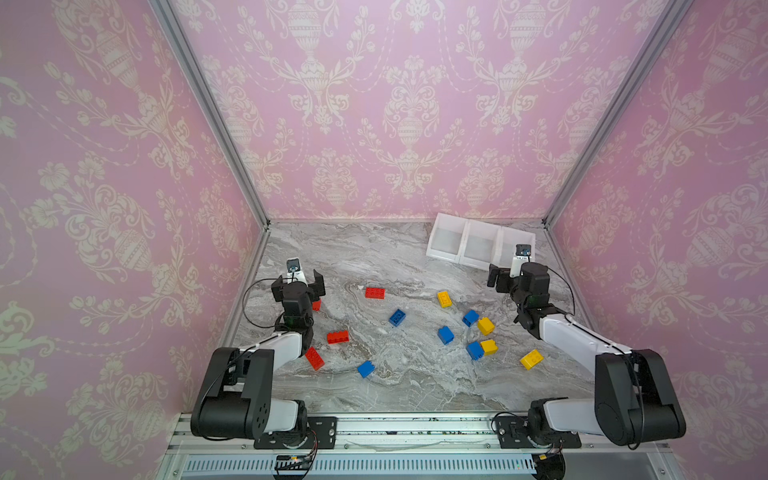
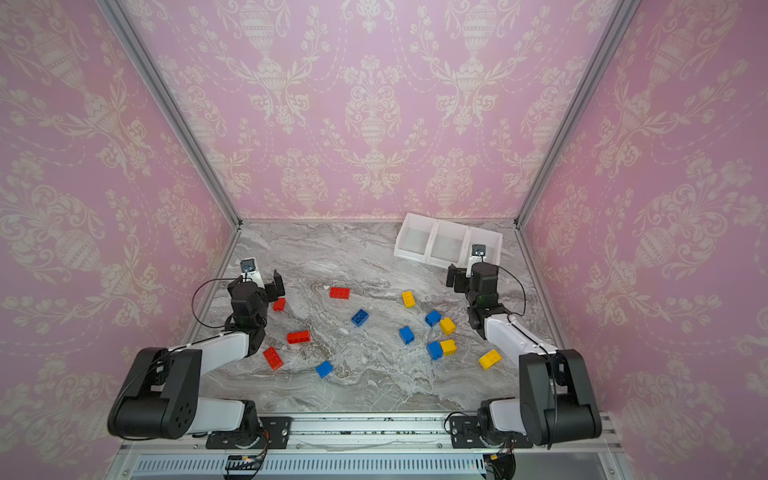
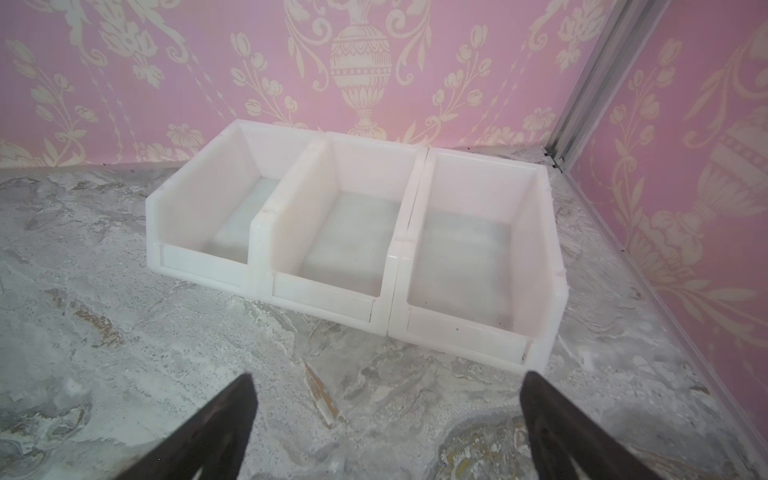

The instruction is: Sort the legos into containers by color

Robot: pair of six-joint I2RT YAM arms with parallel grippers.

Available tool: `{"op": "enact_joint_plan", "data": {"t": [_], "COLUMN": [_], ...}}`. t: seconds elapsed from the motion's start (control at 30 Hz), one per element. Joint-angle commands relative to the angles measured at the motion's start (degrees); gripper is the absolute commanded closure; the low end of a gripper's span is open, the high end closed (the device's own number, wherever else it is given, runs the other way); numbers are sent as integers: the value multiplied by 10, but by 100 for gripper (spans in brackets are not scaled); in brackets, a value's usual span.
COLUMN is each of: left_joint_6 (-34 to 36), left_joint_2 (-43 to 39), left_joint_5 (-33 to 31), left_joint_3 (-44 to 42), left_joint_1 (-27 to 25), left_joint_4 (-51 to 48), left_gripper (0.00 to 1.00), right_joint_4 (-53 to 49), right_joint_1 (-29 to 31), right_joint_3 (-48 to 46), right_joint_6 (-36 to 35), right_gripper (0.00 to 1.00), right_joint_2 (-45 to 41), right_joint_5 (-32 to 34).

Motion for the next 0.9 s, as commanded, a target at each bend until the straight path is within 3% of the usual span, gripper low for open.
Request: {"op": "enact_joint_plan", "data": {"t": [0.0,0.13,0.3,0.57,0.87], "left_joint_6": [-31,-63,-102,-167,-174], "left_joint_2": [-23,-47,-62,-74,-58], "left_joint_5": [-7,30,134,242,271], "left_joint_3": [38,78,131,126,136], "left_joint_1": [5,5,4,4,4], "left_joint_4": [-151,-247,-363,-375,-371], "left_gripper": [1,1,1,1,1], "right_joint_4": [-196,-309,-380,-387,-407], "right_joint_1": [4,2,-19,-40,-49], "right_joint_3": [66,173,304,420,506], "right_joint_6": [65,127,176,170,163], "right_gripper": [0,0,3,20,35], "right_joint_2": [14,74,181,303,382], "right_joint_5": [30,12,-41,-56,-50]}}
